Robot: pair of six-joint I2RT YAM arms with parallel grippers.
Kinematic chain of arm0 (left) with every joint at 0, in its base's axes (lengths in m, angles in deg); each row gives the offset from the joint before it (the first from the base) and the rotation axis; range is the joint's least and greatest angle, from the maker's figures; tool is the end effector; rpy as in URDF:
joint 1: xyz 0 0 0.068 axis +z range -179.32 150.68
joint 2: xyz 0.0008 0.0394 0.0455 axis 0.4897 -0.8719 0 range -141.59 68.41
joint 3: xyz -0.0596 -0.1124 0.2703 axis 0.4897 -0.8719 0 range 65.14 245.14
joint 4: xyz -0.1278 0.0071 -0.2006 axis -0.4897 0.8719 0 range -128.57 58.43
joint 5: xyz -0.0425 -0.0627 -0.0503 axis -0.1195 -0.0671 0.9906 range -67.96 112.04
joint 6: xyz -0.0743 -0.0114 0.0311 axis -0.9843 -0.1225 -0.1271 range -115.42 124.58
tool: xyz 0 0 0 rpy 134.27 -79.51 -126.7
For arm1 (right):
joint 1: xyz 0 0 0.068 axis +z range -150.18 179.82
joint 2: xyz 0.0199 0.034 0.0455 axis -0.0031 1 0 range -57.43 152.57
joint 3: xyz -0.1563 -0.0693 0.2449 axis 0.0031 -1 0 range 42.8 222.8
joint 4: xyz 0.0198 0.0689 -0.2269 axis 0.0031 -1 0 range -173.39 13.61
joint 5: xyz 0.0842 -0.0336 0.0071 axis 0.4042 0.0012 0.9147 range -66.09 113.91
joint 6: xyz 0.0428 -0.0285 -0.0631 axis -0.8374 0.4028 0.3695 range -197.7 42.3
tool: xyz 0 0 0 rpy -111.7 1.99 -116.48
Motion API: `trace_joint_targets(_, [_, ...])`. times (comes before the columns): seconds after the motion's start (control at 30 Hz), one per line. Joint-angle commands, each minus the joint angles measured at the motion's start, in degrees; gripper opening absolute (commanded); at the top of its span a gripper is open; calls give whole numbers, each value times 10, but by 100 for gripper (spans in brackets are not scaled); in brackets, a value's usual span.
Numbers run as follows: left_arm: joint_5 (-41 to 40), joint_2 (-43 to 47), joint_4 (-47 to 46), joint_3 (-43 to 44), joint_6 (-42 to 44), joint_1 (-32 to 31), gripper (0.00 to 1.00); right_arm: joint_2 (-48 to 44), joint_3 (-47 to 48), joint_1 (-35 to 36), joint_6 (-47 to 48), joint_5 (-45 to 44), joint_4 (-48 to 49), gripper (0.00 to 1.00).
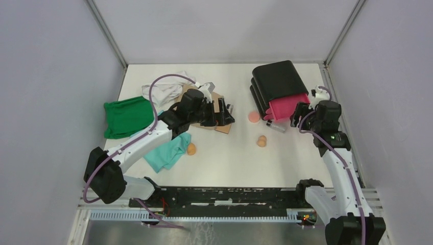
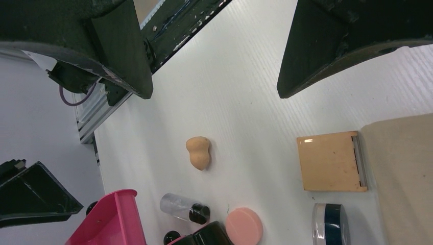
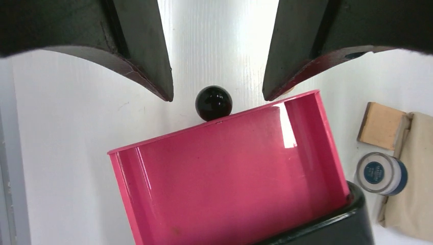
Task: Organize the makeup
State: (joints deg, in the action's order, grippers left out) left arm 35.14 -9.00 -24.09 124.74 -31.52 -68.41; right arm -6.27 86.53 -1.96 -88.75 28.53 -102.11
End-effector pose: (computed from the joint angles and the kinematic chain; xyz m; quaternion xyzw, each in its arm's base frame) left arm 0.2266 -0.2046 0.3109 0.0777 0.8684 -0.3716 0.3189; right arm 0.1844 0.0001 0.2919 0.0791 0.8754 0.0737 0.4712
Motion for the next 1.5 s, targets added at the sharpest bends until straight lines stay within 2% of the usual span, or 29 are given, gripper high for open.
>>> trace_joint_targets(0.0, [-12,11,-5,1,26,0,99,-42,42,-1,-22,4,-37,73])
trace_joint_targets(0.27, [-44,23,14,1,30,0,99,-117,68,0,-74,1,-91,75])
trace_joint_targets(0.33, [-56,30,20,0,29,0,99,-135,64,2,-125,9,-89,84])
trace_joint_targets(0.5, [-98,67,48,10,22,0,99,-125,63,15,-171,116,-127,85])
trace_joint_targets(0.63, [-155,85,77,16,27,0,99,-205,21,62,-199,69,-125,88])
trace_joint_targets(0.67, [-166,86,84,17,28,0,99,-215,12,69,-202,62,-134,90])
trace_joint_targets(0.7, [-174,85,89,18,28,1,99,-220,-1,74,-207,59,-140,98])
trace_joint_targets(0.8, [-192,77,108,23,23,2,99,-225,-45,100,-222,54,-143,100])
trace_joint_targets(0.97, [-185,80,111,11,-10,0,99,-186,-85,200,-252,-46,-133,100])
trace_joint_targets(1.07, [-194,86,87,-9,-26,1,99,-121,-96,312,-276,-120,-89,100])
trace_joint_targets(1.17, [-177,86,75,-19,-30,0,99,-44,-83,427,-320,-256,-69,100])
trace_joint_targets(1.27, [-168,89,71,-25,-32,-5,99,6,-84,445,-385,-326,-54,99])
trace_joint_targets(1.47, [-187,107,53,-58,-39,-6,99,50,-133,444,-443,-336,64,99])
